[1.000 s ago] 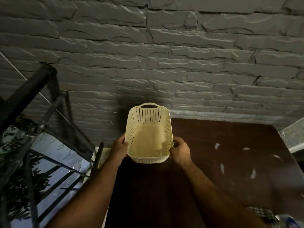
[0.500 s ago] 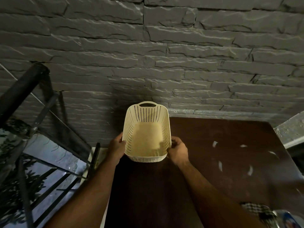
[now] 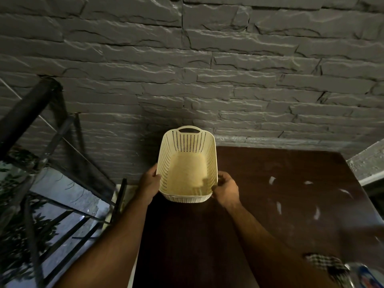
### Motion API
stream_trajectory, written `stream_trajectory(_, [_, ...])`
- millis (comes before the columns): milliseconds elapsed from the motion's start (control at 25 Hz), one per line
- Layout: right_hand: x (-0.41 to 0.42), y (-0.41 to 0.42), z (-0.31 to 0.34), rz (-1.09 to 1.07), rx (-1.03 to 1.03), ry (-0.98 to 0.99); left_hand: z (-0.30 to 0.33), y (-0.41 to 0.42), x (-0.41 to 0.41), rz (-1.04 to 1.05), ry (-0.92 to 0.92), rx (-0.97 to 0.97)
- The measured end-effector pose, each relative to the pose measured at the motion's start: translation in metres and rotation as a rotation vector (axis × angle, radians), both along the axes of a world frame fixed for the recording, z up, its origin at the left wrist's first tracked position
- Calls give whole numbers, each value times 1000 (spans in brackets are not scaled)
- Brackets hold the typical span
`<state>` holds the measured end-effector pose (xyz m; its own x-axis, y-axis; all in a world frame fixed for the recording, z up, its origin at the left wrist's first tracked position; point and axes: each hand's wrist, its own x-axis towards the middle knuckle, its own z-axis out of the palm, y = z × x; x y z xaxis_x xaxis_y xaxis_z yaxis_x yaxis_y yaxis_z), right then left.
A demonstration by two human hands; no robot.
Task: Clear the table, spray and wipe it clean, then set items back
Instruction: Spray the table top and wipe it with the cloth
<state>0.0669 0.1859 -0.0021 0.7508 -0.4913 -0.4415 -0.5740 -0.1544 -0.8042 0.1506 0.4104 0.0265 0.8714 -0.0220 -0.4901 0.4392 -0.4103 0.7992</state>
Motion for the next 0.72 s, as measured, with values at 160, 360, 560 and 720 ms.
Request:
stream_trajectory(160, [4, 1, 4, 2, -3, 6, -3, 3, 5, -8, -2, -9])
stream_trajectory(360, [3, 4, 8, 9, -18, -3, -5, 4, 7, -5, 3, -36])
stream_trajectory(560, [1, 3, 17, 25, -13, -1, -6, 3, 8, -31, -5, 0])
stream_trajectory(720, [-6, -1, 29, 76, -123, 20, -3, 0, 3, -46, -64, 176])
